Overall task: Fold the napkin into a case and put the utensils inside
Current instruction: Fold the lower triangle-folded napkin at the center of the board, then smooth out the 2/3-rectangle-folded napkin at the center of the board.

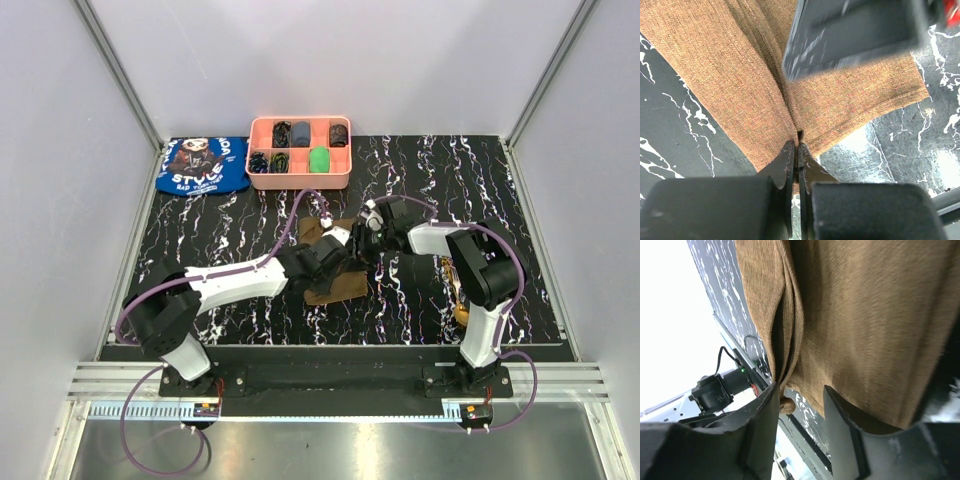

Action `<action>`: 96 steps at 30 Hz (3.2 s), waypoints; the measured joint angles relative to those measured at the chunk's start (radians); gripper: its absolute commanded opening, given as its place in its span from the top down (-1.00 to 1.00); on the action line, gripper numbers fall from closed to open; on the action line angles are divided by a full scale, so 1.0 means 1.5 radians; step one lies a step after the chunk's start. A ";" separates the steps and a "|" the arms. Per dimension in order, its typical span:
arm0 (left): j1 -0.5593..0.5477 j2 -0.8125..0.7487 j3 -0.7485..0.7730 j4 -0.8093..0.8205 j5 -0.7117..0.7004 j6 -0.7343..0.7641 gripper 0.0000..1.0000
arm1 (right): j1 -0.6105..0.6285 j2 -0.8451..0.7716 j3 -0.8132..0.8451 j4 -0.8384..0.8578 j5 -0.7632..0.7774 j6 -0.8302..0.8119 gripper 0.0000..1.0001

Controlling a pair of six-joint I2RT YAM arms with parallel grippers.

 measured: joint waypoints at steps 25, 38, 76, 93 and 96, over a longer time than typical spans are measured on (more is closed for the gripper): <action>0.008 0.103 0.039 0.048 0.016 -0.052 0.99 | -0.015 0.007 0.058 -0.117 0.083 -0.065 0.67; 0.014 0.103 0.031 0.069 0.016 -0.080 0.84 | 0.027 0.023 0.100 -0.116 0.035 -0.066 0.75; 0.307 0.234 0.107 0.256 0.327 -0.205 0.81 | 0.027 0.027 0.101 -0.145 0.071 -0.094 0.60; 0.307 0.193 0.294 0.081 0.211 -0.053 0.49 | 0.046 -0.045 0.058 -0.161 0.076 -0.099 0.19; 0.307 0.216 0.351 0.049 0.194 -0.018 0.49 | 0.058 -0.048 0.056 -0.160 0.076 -0.100 0.13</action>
